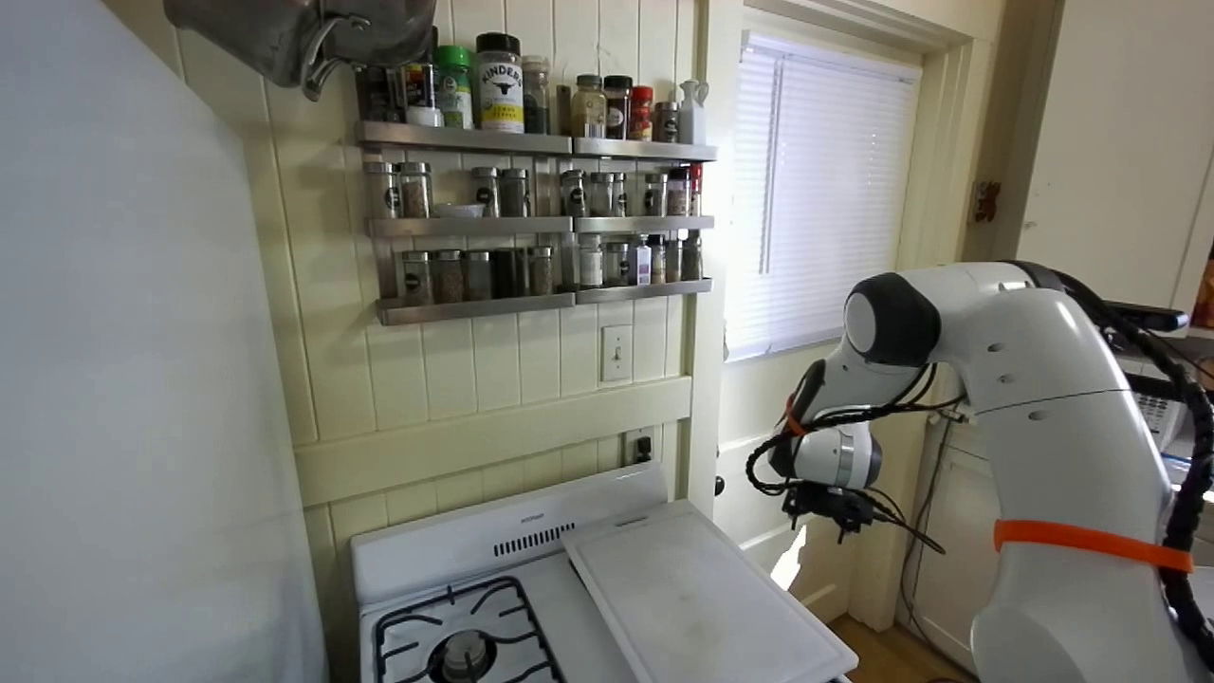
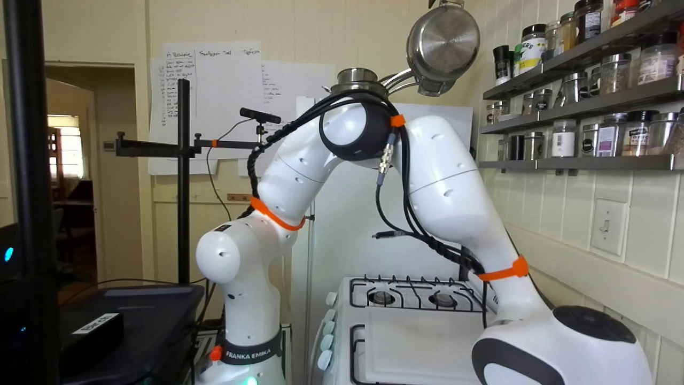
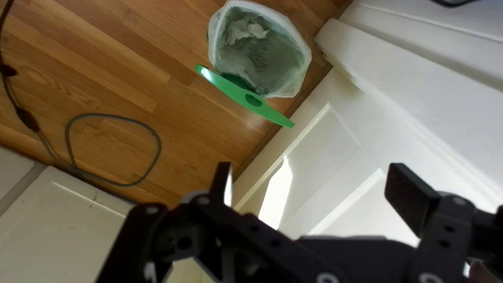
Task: Pick up the napkin and throw it on the floor
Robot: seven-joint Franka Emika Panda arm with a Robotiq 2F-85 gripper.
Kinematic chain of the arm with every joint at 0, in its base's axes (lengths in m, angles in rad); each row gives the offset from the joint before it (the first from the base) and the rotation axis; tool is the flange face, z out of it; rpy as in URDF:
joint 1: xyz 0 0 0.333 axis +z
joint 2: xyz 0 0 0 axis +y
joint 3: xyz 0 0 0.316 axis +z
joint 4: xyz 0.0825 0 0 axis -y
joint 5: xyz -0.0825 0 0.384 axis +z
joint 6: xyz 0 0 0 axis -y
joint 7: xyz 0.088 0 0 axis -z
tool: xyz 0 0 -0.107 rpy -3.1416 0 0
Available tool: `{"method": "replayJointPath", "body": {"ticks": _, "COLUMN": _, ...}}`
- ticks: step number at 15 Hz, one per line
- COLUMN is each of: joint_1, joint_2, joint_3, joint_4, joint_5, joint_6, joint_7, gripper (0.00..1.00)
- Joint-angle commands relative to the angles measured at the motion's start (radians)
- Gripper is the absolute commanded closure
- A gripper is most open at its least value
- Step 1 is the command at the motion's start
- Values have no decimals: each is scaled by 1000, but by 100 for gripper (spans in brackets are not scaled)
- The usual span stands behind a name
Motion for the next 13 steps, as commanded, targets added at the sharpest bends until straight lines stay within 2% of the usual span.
{"method": "replayJointPath", "body": {"ticks": 1, "joint_1": 8, "joint_2": -108, "joint_3": -8, "joint_4": -75, "joint_5": -50, "joint_6": -111, "joint_7": -66, "gripper": 0}}
{"method": "replayJointPath", "body": {"ticks": 7, "joint_1": 55, "joint_2": -193, "joint_3": -48, "joint_4": -111, "joint_5": -127, "joint_6": -228, "joint_7": -92, "gripper": 0}}
{"method": "replayJointPath", "body": {"ticks": 10, "joint_1": 76, "joint_2": -224, "joint_3": -62, "joint_4": -130, "joint_5": -156, "joint_6": -244, "joint_7": -95, "gripper": 0}}
{"method": "replayJointPath", "body": {"ticks": 11, "joint_1": 65, "joint_2": -178, "joint_3": -51, "joint_4": -89, "joint_5": -123, "joint_6": -216, "joint_7": -85, "gripper": 0}}
{"method": "replayJointPath", "body": {"ticks": 13, "joint_1": 73, "joint_2": -193, "joint_3": -56, "joint_4": -101, "joint_5": -132, "joint_6": -217, "joint_7": -85, "gripper": 0}}
